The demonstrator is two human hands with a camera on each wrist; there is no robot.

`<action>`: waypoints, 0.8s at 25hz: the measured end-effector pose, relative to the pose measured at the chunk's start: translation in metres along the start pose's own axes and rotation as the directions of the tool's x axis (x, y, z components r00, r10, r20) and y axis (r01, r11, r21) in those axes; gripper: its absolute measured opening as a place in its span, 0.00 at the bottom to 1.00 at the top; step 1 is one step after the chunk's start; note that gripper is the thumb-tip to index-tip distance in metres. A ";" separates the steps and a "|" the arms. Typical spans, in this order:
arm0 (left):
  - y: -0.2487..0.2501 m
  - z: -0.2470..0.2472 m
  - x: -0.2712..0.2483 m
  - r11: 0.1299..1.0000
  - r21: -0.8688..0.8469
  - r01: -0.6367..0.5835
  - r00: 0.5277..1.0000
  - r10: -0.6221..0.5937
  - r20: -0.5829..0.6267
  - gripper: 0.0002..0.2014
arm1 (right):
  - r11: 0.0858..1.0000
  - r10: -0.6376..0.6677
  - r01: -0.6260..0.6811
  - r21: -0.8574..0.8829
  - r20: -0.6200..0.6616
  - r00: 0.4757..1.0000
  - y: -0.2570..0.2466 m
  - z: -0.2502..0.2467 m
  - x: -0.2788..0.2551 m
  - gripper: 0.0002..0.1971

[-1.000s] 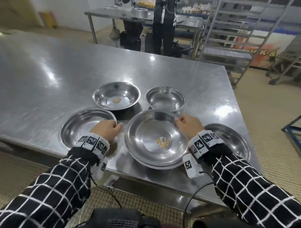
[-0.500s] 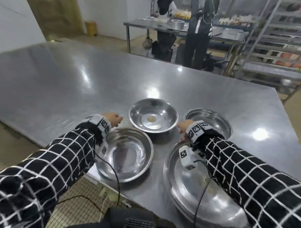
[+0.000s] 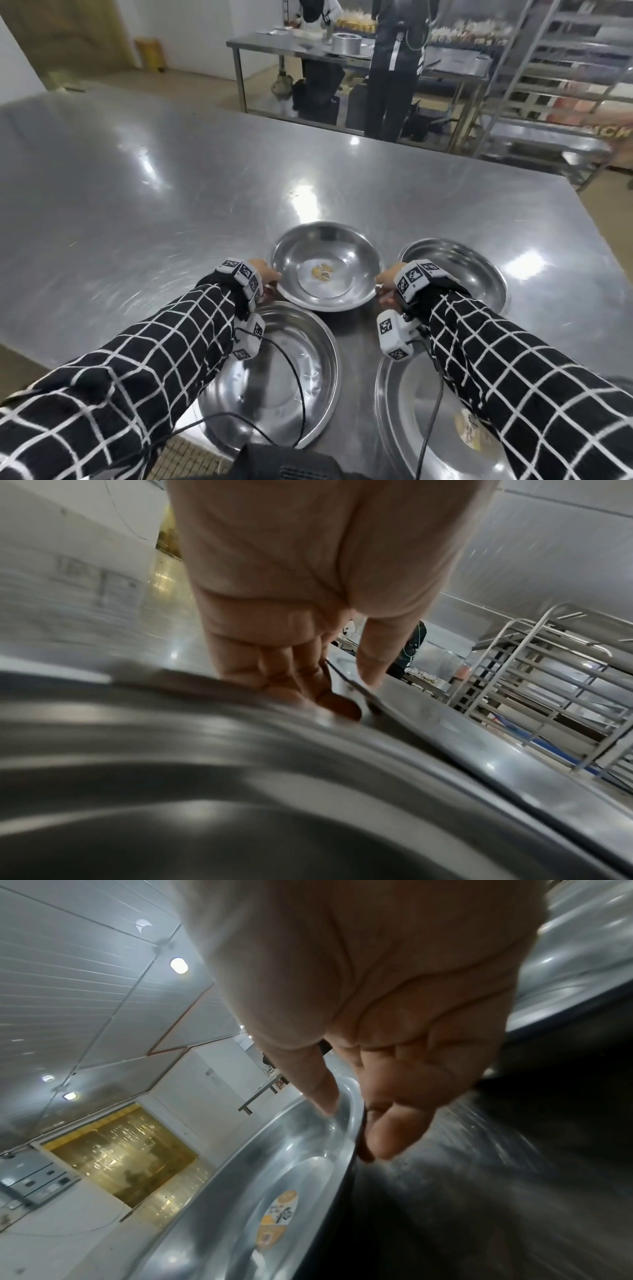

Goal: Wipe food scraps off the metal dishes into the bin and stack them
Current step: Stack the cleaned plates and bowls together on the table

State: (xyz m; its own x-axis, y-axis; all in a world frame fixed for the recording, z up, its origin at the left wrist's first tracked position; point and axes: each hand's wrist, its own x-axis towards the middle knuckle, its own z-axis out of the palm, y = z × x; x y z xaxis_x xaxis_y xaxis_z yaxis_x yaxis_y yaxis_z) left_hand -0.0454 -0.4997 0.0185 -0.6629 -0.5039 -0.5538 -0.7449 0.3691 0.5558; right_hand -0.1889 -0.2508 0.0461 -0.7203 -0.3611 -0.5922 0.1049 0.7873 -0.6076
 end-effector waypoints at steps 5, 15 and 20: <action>0.020 -0.004 -0.003 0.997 0.065 -0.044 0.996 0.049 -0.072 0.14 | 0.996 -0.006 0.008 0.094 -0.023 1.000 0.000 -0.006 -0.003 0.20; 0.079 0.037 -0.101 0.948 -0.085 -0.305 0.922 0.272 -0.277 0.11 | 0.973 -0.156 0.209 0.094 -0.395 0.905 0.047 -0.066 -0.090 0.18; 0.076 0.096 -0.172 0.908 0.083 -0.410 0.856 0.415 -0.310 0.17 | 0.957 -0.081 0.208 0.203 -0.501 0.862 0.119 -0.073 -0.171 0.03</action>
State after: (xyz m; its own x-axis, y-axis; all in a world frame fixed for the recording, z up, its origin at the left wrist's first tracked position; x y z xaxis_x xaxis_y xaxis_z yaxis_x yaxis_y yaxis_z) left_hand 0.0045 -0.3095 0.0966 -0.8525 -0.5202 -0.0513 -0.4112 0.6069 0.6801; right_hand -0.1033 -0.0586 0.1132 -0.9726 -0.1247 -0.1963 0.0901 0.5764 -0.8122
